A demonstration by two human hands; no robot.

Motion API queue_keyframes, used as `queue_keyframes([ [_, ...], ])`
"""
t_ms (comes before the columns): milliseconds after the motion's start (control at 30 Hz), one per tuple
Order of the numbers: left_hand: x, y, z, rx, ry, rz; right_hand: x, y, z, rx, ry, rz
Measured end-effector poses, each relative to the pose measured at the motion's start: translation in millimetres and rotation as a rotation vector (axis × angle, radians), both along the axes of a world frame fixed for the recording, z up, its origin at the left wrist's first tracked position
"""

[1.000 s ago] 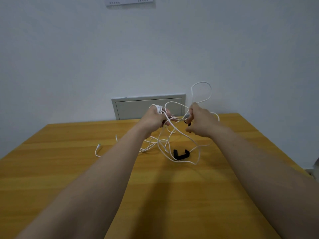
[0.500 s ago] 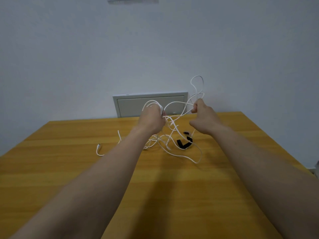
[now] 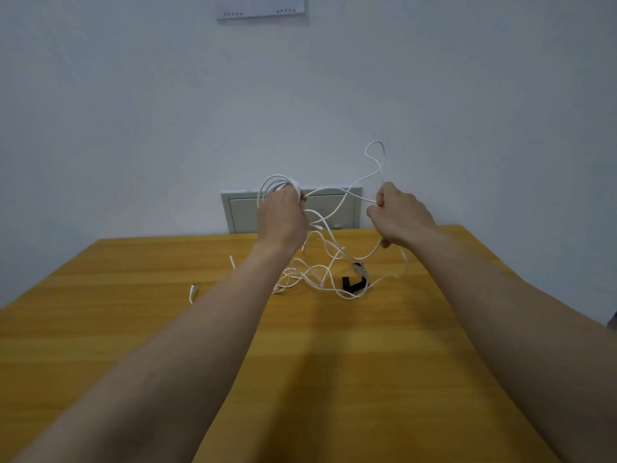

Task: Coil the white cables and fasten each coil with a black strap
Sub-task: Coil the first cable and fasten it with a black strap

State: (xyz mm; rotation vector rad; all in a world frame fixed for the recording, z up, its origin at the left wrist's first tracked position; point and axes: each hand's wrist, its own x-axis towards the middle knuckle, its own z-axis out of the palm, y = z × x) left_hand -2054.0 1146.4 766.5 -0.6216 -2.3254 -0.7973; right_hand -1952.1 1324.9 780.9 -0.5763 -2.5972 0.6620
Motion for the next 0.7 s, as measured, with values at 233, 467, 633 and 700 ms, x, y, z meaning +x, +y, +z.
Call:
queue_keyframes([
  [233, 12.9, -8.2, 17.8, 0.144, -0.112, -0.062, 14.8, -4.0, 27.6, -0.355, -0.153, 0.099],
  [467, 16.8, -15.7, 46.6, 0.417, -0.353, -0.272, 19.2, -7.4, 48.7, -0.748, 0.215, 0.188],
  [633, 40.4, -23.6, 84.2, 0.544, -0.384, -0.394, 22.4, -19.4, 74.1, -0.761, 0.521, 0.154],
  [700, 48.2, -26.9, 96.8, 0.558, -0.382, -0.379, 26.6, -21.3, 85.6, -0.689, 0.594, 0.067],
])
